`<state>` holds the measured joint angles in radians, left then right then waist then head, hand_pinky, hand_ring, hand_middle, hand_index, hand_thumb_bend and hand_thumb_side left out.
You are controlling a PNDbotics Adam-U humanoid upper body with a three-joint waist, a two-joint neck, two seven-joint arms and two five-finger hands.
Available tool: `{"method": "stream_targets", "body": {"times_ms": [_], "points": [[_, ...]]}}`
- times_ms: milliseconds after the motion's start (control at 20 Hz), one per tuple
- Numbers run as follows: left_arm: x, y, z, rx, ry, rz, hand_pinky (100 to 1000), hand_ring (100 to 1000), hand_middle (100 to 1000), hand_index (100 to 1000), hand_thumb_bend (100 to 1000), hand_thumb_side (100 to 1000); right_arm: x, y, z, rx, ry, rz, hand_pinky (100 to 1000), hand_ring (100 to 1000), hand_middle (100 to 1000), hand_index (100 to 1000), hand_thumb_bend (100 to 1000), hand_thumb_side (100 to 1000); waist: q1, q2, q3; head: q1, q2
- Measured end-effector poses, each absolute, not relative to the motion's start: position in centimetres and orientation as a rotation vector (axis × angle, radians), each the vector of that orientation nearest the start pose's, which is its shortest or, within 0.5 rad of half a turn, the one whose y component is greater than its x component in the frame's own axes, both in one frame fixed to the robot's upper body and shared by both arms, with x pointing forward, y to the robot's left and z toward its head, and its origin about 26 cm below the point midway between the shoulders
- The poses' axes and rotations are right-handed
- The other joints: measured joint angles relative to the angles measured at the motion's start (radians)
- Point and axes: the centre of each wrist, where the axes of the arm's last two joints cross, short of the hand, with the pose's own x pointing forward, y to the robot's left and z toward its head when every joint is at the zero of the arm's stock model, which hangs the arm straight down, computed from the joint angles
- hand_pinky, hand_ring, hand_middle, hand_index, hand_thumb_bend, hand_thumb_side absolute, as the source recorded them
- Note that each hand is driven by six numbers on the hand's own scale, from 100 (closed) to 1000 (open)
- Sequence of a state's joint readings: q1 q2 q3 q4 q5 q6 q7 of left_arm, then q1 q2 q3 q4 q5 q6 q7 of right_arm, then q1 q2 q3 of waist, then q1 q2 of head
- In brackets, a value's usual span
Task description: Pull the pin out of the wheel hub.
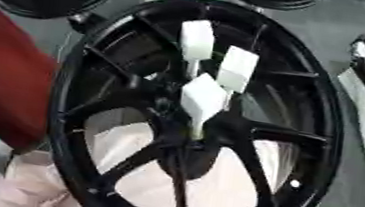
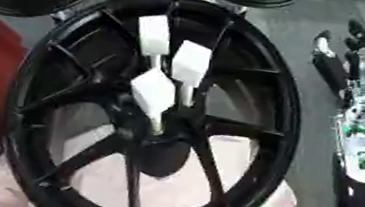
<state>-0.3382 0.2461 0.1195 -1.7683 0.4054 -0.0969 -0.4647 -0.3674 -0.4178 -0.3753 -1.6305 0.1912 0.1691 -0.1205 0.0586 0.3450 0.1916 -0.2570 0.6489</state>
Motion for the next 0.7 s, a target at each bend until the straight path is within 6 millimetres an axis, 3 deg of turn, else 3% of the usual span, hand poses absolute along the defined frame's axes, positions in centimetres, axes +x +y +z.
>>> {"method": "stream_targets", "body": {"times_ms": [200, 400, 700], "points": [[33.6, 28.6, 16.0, -0.478, -2.184, -0.441, 554, 575, 484, 709, 100, 736, 33.3, -39.7, 18.2, -0.818, -1.835, -0.026, 998, 1000, 989, 1000, 100, 502, 0.000, 0.000, 0.000, 0.000, 0.000], [33.6, 28.6, 16.0, -0.479, -2.184, -0.444, 555, 576, 485, 709, 100, 733, 33.2, -39.6, 18.4, -0.825, -1.843, -0.034, 998, 1000, 925, 1000, 100, 515, -0.001, 0.000, 0.000, 0.001, 0.000], [33.6, 28.6, 16.0, -0.479, -2.185, -0.443, 554, 577, 485, 709, 100, 734, 32.6, -39.0, 20.6, -0.852, -1.940, -0.064, 990, 1000, 920, 1000, 100, 505, -0.006, 0.000, 0.002, 0.019, 0.000]]}}
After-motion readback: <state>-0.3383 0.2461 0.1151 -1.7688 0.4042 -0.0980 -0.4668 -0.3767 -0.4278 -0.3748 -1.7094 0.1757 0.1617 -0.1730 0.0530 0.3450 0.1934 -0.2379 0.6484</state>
